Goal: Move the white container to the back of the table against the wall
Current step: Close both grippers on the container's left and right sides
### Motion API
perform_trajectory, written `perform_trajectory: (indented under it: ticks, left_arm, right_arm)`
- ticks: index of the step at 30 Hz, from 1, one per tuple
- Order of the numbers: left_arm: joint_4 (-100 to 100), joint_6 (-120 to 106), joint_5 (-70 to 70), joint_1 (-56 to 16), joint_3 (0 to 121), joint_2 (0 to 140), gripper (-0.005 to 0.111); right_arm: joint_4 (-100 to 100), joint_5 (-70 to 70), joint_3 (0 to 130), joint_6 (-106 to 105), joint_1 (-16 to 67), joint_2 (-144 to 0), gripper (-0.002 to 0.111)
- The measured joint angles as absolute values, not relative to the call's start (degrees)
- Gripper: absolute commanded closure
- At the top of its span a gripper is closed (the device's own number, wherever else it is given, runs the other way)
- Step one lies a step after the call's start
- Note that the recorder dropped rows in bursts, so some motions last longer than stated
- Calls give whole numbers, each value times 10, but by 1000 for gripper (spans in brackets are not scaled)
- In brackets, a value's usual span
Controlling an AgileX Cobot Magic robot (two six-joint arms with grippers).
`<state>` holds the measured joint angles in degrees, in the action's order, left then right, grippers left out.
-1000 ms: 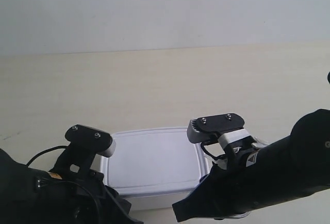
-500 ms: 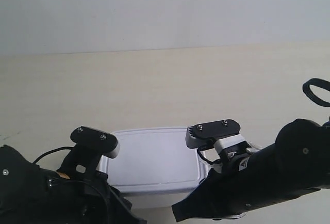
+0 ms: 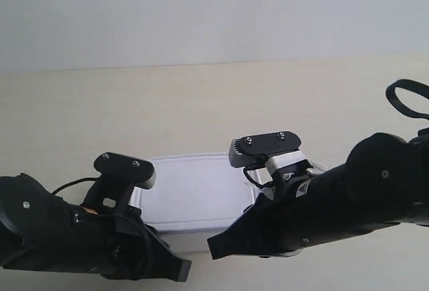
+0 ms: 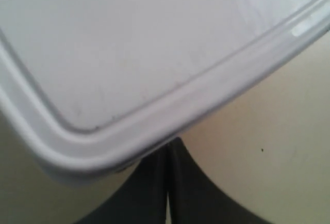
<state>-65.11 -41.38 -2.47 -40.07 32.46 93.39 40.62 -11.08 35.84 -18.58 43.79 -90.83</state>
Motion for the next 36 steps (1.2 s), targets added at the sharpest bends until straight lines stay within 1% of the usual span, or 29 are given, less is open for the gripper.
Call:
perform_trajectory:
  ticks: [6, 18, 23, 29, 36]
  left_arm:
    - [-633, -414, -23, -379, 325, 934, 107]
    - [-620, -414, -22, -379, 348, 942, 107]
    - [-618, -415, -17, -375, 360, 963, 107]
    - [-608, -418, -10, -345, 364, 988, 107]
    - [-599, -430, -10, -327, 387, 994, 107]
  right_arm:
    - [406, -111, 361, -186, 438, -910, 108]
    - [405, -76, 363, -186, 438, -960, 108]
    - [405, -78, 388, -186, 438, -969, 108]
    - [405, -91, 428, -186, 438, -1000, 108]
    - [405, -96, 446, -186, 405, -1024, 108]
